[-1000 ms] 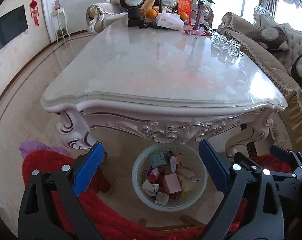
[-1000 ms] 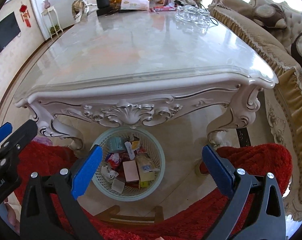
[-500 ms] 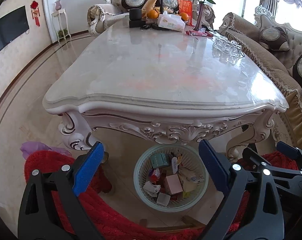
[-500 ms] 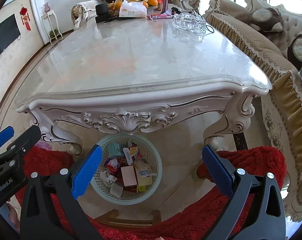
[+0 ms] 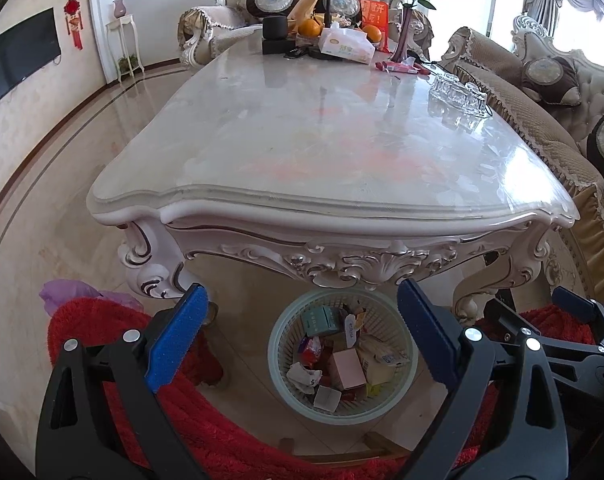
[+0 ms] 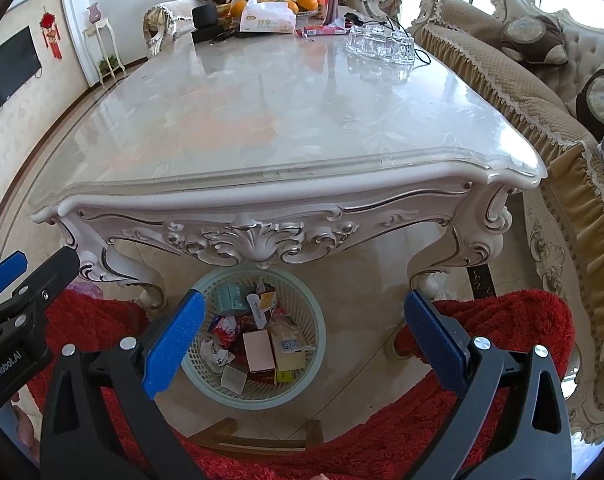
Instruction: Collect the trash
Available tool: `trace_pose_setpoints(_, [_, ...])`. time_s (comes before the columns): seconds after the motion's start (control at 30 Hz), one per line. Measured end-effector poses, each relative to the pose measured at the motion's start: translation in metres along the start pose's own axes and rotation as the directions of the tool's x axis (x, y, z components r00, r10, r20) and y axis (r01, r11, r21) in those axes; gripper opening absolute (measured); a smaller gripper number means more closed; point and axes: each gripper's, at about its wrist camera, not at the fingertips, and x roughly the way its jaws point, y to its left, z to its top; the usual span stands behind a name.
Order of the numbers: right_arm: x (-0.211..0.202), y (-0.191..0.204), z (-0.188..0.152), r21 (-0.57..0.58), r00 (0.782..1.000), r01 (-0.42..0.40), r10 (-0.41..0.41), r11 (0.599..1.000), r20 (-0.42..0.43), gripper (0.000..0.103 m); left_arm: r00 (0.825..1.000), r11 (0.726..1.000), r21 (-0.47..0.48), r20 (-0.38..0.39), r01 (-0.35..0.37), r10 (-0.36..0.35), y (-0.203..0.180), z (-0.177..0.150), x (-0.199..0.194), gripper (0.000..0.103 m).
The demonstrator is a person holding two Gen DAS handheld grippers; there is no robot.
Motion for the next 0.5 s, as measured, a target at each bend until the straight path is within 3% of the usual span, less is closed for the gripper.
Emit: trace_pose_setpoints(0.5, [0.0005, 0.0006, -0.0006, 0.004, 1.000, -0.002, 0.002, 1.000, 0.000, 0.096, 1.000, 1.000, -0.003, -0.005, -0.008, 0.008, -0.0013, -0.0004, 0.0010, 0.093])
